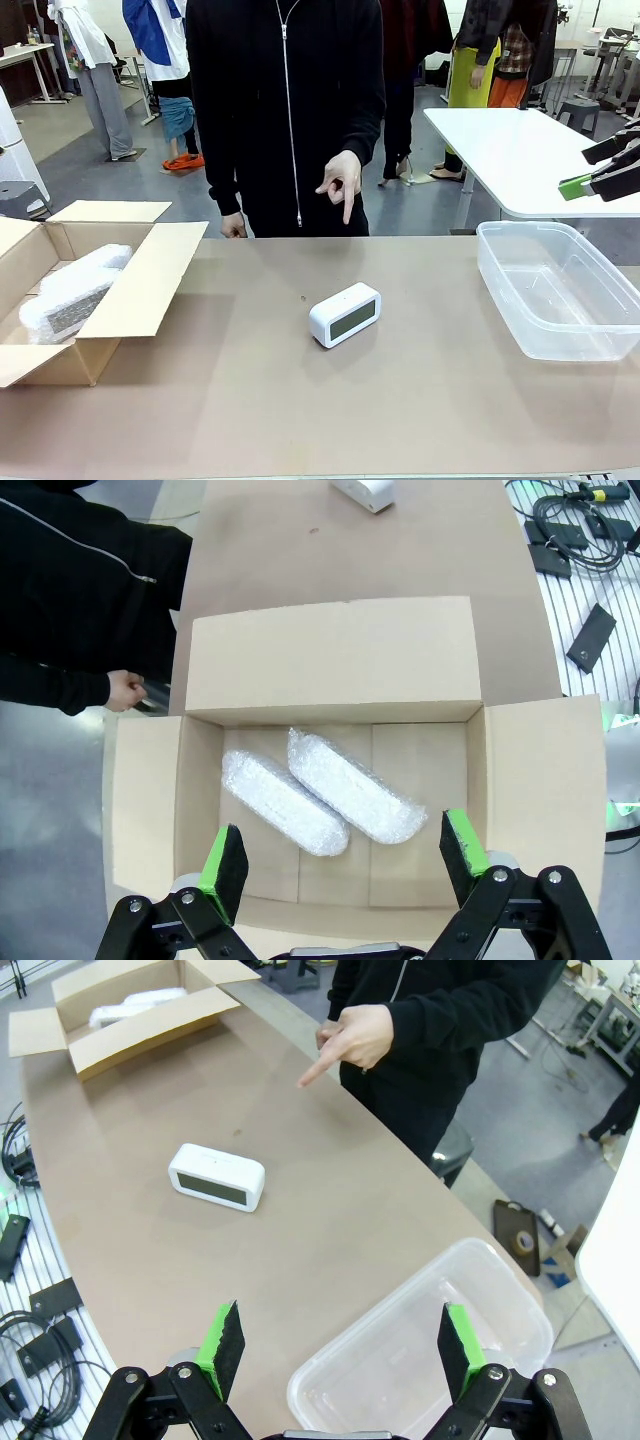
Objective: Separate and place wrapped and unwrapped clocks.
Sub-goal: Pick up the Digital clock indicated by the person.
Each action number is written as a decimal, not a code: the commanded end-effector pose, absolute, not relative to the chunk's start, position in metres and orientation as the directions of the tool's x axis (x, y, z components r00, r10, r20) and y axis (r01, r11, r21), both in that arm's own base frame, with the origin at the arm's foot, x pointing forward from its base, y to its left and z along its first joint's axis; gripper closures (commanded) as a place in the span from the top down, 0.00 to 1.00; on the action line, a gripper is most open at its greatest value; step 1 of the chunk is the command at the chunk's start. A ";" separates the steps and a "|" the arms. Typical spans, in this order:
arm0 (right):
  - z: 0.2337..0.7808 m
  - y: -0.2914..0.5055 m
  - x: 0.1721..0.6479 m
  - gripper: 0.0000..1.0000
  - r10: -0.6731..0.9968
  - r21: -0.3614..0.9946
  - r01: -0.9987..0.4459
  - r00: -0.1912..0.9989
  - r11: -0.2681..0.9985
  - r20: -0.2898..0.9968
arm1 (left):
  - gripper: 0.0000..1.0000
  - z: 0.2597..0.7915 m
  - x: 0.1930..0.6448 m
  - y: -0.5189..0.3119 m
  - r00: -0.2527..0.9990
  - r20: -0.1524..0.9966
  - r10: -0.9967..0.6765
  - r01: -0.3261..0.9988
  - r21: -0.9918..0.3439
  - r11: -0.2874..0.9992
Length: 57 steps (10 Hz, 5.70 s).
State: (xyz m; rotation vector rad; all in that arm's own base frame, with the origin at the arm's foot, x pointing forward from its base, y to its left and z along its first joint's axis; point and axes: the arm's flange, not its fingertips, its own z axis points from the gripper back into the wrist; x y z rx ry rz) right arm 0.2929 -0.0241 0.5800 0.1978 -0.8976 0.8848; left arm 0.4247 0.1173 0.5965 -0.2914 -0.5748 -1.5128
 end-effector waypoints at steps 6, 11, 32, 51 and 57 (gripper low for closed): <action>0.583 -0.024 0.292 1.00 0.618 -0.176 -0.789 0.299 0.589 0.727 | 1.00 0.595 0.420 0.118 -0.062 0.522 -0.850 0.984 0.176 0.037; 0.617 0.031 0.369 1.00 0.791 -0.086 -0.902 0.321 0.422 0.521 | 1.00 0.595 0.420 0.118 -0.062 0.522 -0.850 0.984 0.176 0.037; 0.408 0.296 0.481 1.00 0.932 0.073 -0.959 -0.247 -0.274 0.266 | 1.00 0.595 0.420 0.118 -0.062 0.522 -0.850 0.984 0.176 0.037; 0.343 0.314 0.489 1.00 0.910 0.086 -0.909 -0.396 -0.407 0.124 | 1.00 0.595 0.420 0.118 -0.062 0.522 -0.850 0.984 0.176 0.037; 0.330 0.306 0.493 1.00 0.931 0.137 -0.924 -0.339 -0.357 0.140 | 1.00 0.595 0.420 0.118 -0.062 0.522 -0.850 0.984 0.176 0.037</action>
